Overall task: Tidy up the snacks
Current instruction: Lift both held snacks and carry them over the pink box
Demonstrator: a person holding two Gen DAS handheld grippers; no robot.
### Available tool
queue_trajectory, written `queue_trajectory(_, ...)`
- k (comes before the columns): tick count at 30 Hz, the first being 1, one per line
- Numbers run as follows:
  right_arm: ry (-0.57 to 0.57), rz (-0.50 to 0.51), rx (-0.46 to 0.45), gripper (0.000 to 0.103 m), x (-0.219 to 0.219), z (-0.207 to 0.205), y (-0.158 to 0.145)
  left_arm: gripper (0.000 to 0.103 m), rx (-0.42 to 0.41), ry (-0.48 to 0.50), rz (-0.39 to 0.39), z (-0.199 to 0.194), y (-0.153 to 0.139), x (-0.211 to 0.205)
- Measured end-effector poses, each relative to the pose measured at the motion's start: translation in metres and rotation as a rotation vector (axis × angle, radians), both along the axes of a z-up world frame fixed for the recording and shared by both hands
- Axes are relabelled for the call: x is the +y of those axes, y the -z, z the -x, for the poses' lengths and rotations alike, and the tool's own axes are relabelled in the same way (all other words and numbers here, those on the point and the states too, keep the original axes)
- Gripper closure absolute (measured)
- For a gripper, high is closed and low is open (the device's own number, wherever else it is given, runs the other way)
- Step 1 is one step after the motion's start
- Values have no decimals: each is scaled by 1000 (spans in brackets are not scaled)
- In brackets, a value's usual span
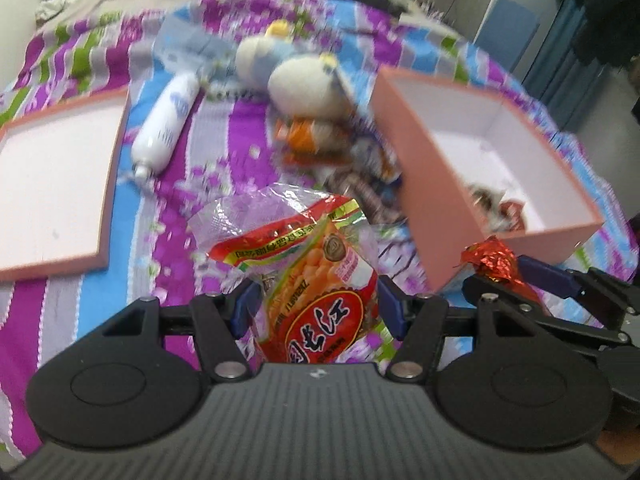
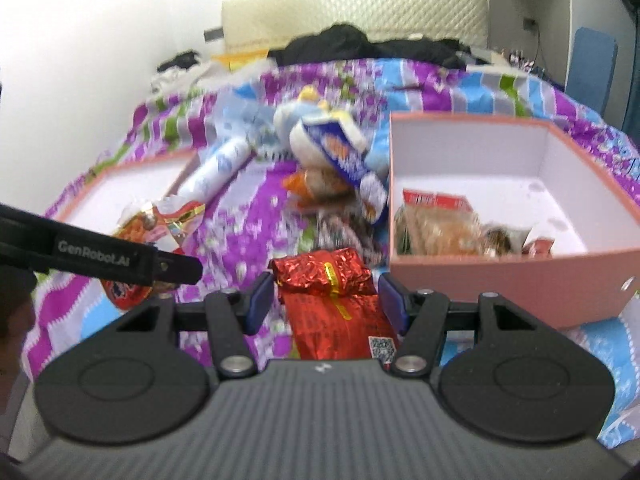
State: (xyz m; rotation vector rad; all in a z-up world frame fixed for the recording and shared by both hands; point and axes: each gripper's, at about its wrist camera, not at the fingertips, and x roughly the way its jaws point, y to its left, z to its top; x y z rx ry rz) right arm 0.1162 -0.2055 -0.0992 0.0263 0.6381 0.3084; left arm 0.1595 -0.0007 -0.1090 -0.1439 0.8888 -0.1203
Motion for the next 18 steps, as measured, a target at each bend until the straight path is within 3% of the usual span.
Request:
queue_trajectory(3, 11, -12, -43, 45, -5, 0, -20, 36, -47, 5, 24, 0, -22, -3)
queue_trajectory(4, 15, -16, -56, 59, -7, -1, -26, 36, -59, 9, 28, 1, -30, -4)
queue_trajectory(8, 40, -15, -100, 62, -13, -9, -45, 36, -120, 31, 47, -3, -57, -12)
queue_trajectory(10, 47, -18, -110, 69, -18, -14, -48, 36, -145, 37, 52, -8, -67, -18)
queue_trajectory(14, 67, -21, -92, 70, -30, -25, -38, 36, -166, 48, 40, -19, -70, -31)
queue_trajectory(18, 95, -55, -23, 70, -48, -26, -13, 36, -130, 44, 28, -23, -52, -36)
